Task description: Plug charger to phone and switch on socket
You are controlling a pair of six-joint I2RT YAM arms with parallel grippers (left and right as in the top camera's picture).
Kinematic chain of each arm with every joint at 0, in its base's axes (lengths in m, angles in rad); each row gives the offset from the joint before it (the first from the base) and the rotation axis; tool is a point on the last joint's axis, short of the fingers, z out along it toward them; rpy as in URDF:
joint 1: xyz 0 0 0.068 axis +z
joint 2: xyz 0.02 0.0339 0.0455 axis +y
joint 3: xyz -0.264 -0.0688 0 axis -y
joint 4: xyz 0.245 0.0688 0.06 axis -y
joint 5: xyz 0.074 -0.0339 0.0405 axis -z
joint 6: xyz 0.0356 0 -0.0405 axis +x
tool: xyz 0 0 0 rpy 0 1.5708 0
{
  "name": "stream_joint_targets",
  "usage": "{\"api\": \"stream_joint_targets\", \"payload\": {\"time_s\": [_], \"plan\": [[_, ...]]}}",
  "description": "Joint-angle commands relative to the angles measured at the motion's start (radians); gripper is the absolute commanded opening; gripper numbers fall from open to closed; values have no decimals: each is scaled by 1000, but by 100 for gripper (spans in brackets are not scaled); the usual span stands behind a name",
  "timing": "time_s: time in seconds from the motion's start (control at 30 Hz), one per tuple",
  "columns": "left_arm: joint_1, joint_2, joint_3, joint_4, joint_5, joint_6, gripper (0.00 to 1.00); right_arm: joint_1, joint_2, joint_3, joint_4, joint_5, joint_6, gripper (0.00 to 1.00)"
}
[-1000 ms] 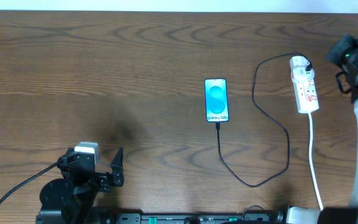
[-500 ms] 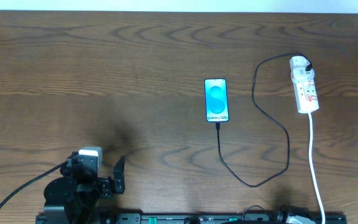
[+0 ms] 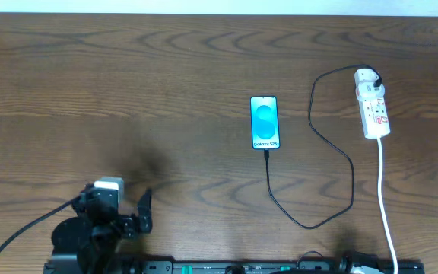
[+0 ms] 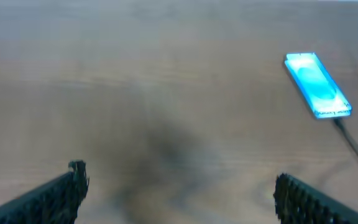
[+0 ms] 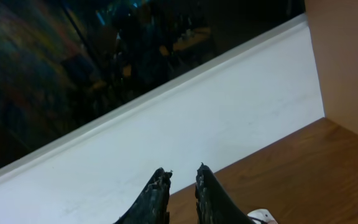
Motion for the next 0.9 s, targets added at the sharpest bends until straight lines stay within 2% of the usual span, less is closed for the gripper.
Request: {"api": "stream_joint_targets", "payload": {"time_s": [0.0,0.2,0.43,0.63,0.87], "plan": [[-2,-8,9,97,-13,-5,98,2,-8,3,-4,-7,-16,14],[-2,-8,9,226,-14,-4,98,2,-51,3,-8,-7,-16,13],[-2,-6,9,227,-22,3,98,2,-133,2,-15,-7,-16,12],[-2,-5,8,322,-32,-5,98,2,-192,2,-18,-6,-16,12],[-2,-21,7,347,-32,-77,98,2,-209,2,-19,-6,-16,11]]}}
